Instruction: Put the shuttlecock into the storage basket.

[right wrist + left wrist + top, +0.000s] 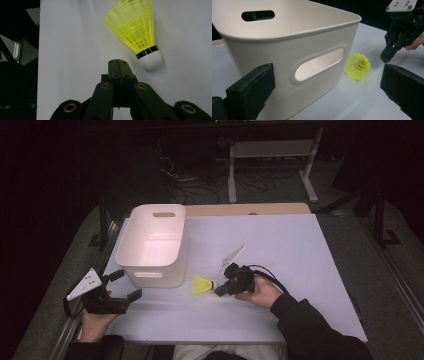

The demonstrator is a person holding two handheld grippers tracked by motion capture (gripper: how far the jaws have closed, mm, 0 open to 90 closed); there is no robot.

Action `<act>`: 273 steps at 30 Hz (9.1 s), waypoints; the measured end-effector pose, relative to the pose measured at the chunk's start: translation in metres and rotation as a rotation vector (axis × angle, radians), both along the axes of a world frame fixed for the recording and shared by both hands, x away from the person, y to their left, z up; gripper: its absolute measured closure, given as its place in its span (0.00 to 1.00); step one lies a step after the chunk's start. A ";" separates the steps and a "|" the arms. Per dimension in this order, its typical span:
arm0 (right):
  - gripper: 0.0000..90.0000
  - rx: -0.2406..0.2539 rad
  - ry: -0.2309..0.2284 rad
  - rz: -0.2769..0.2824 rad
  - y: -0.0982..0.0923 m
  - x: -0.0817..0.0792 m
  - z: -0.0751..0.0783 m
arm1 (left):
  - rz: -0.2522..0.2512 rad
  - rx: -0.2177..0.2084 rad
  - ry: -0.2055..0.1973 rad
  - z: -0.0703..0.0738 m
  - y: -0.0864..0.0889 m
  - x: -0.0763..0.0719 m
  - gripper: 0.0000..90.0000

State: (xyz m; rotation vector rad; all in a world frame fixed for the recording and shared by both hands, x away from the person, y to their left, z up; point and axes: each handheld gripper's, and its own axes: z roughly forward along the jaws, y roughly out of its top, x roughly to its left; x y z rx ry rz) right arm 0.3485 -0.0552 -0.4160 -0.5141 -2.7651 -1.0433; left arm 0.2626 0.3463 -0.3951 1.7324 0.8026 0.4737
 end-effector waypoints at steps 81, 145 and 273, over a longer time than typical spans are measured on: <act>0.99 0.015 -0.030 -0.056 0.040 0.031 -0.022 | -0.005 -0.003 -0.002 0.000 0.000 0.000 0.00; 0.07 -0.037 -0.092 -0.110 0.005 0.048 0.028 | -0.004 -0.003 -0.001 0.000 0.000 0.000 0.00; 0.70 -0.085 -0.187 -0.012 -0.002 0.056 0.079 | -0.003 -0.003 -0.002 0.000 0.001 0.000 0.00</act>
